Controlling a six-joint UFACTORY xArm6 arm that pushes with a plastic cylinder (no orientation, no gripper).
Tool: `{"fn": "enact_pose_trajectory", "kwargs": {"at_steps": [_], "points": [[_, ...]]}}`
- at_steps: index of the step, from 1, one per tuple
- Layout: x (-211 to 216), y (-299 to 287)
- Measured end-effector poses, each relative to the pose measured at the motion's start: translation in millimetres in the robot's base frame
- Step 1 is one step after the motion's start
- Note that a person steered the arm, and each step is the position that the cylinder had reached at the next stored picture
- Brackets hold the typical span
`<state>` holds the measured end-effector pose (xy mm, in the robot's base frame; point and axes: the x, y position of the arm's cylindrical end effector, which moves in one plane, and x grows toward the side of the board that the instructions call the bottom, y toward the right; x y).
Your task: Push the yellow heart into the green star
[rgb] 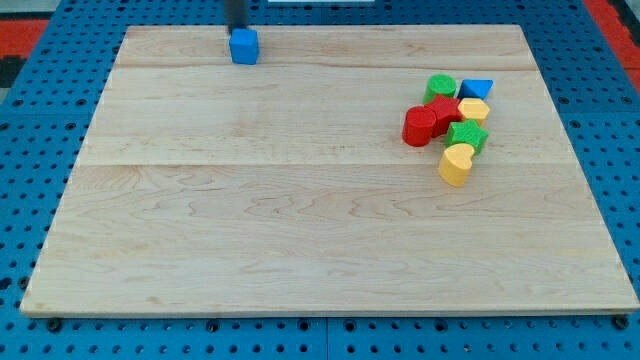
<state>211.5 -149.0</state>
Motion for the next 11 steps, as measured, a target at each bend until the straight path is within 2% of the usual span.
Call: {"fn": "enact_pose_trajectory", "kwargs": {"at_steps": [1, 2, 4, 5, 6, 8, 9, 10, 11], "points": [[108.5, 16.7], [160.4, 39.6], [249.2, 274.4], [279.0, 326.5], [278.9, 353.0], [211.8, 300.9], [194.0, 295.6], [198.6, 318.5], [155.9, 382.5]]}}
